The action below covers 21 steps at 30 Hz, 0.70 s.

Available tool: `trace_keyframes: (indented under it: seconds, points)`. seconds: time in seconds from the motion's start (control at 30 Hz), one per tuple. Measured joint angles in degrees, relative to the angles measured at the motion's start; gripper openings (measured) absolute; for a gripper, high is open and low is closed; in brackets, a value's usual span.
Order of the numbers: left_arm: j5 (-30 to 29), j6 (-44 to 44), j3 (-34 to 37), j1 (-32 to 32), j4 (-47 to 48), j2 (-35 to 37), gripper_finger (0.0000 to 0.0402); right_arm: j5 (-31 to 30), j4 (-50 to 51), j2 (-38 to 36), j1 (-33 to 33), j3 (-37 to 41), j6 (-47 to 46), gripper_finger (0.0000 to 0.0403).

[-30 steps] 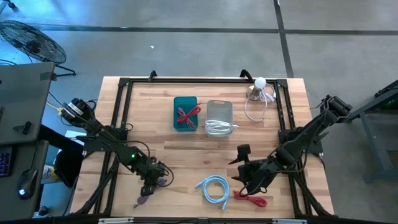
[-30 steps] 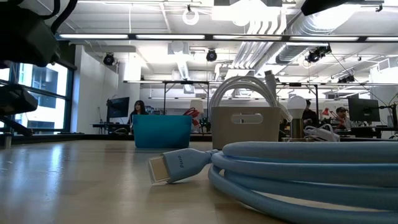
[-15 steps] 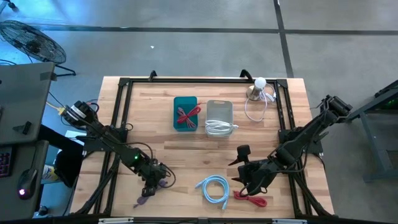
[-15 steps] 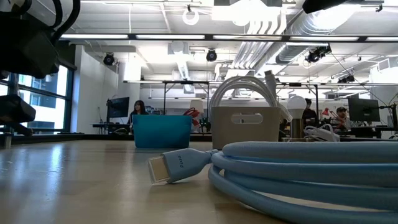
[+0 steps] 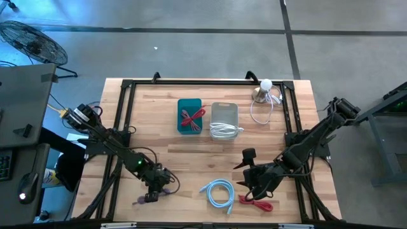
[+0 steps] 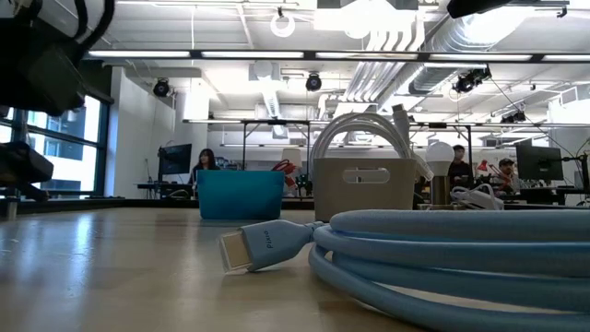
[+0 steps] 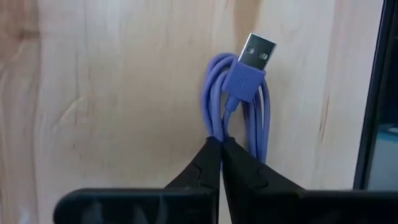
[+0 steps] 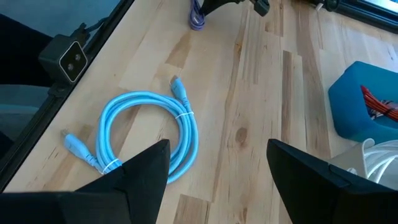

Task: Pick & Place USB Port
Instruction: Put the purple charger cable into the blue bin

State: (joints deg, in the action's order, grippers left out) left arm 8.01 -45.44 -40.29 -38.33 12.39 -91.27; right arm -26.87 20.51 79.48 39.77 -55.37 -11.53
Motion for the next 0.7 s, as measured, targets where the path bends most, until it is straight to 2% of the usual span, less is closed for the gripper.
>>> trace_keyframes:
  seconds: [0.13, 0.47, 0.7]
  points:
    - [-3.3, 4.9, -4.0, -0.1, 4.9, -0.1, 0.0001, 0.0, -0.1, 0.0, 0.0, 0.0, 0.0, 0.0261]
    - [-16.0, 12.7, -20.6, 0.1, 31.3, -0.2, 0.0, -0.7, -0.9, 0.0, 0.0, 0.0, 0.4, 0.0261]
    - [-32.8, 18.3, -32.6, 0.1, 45.3, 0.4, 0.0, -0.7, -2.4, -0.1, 0.0, 0.0, 1.5, 0.0261]
